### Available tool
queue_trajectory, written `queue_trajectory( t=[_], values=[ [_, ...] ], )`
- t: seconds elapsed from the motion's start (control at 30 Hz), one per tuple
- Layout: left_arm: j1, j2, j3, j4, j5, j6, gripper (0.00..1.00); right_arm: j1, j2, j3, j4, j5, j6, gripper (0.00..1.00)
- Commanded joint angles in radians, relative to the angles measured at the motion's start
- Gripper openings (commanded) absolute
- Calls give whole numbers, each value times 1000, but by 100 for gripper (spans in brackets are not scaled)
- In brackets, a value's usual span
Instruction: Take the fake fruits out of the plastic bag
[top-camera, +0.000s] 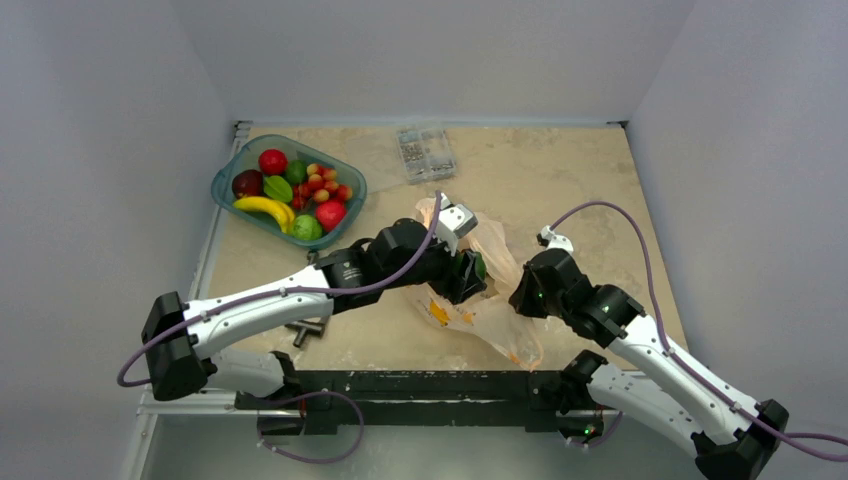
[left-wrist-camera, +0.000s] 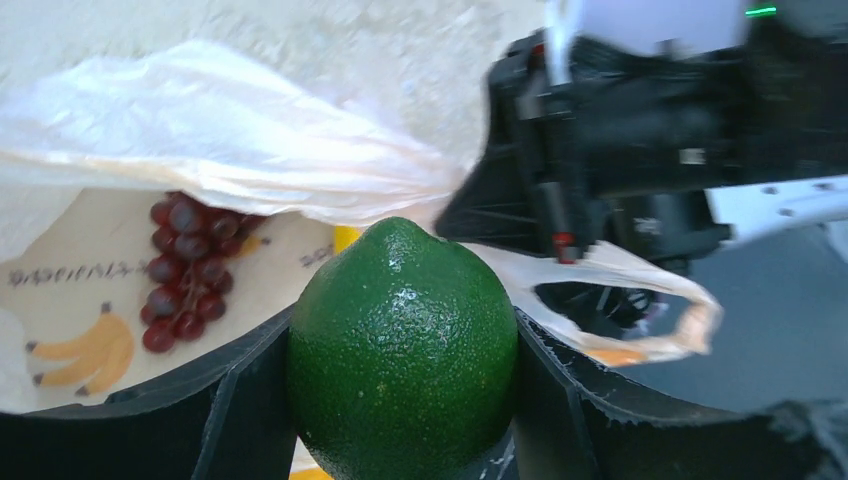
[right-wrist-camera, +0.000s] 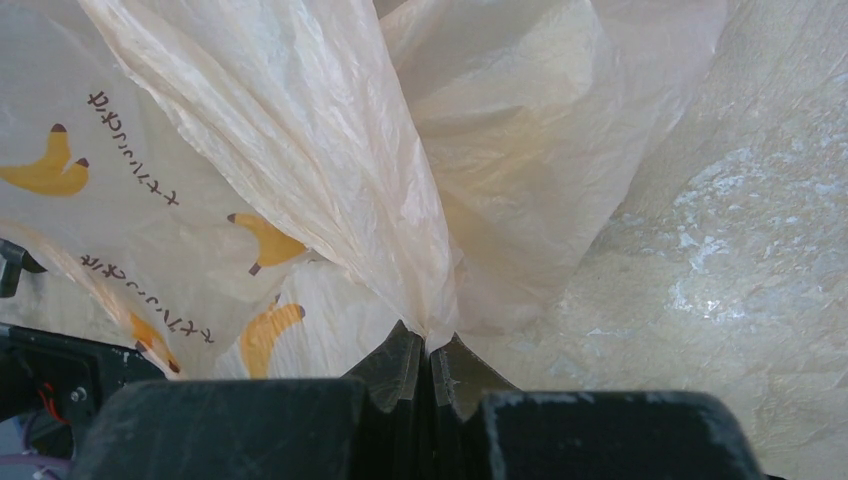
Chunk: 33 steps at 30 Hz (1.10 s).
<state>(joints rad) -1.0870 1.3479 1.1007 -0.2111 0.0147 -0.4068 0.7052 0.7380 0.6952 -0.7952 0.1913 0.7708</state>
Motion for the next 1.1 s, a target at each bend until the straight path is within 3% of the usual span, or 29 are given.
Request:
queue_trajectory(
  t=[0.0,0.13,0.23,0.37,0.47,0.6,0.73,0.87,1.07],
  values=[
    [-2,-117,-38,166,162,48,0,2,-9,-3,19,15,10,0],
    [-1,-215,-43,171,167,92,0,2,-8,-3,20,16,10,0],
    [4,-297,-50,151,84,129,0,3,-8,-4,22,12,9,0],
    [23,-400,-54,44,-211,174,0,4,-6,-4,24,12,9,0],
    [49,-438,-55,-58,-526,180,0,3,-6,-3,22,12,9,0],
    [230,-430,-55,-248,-747,50,0,3,-8,-3,22,12,9,0],
    [422,-368,-92,-285,-760,-12,0,3,-7,-3,23,11,8,0],
    [578,-260,-99,-185,-635,59,0,3,-9,-3,21,12,9,0],
    [750,-48,14,-123,-549,55,0,2,-17,0,18,14,11,0]
  ],
)
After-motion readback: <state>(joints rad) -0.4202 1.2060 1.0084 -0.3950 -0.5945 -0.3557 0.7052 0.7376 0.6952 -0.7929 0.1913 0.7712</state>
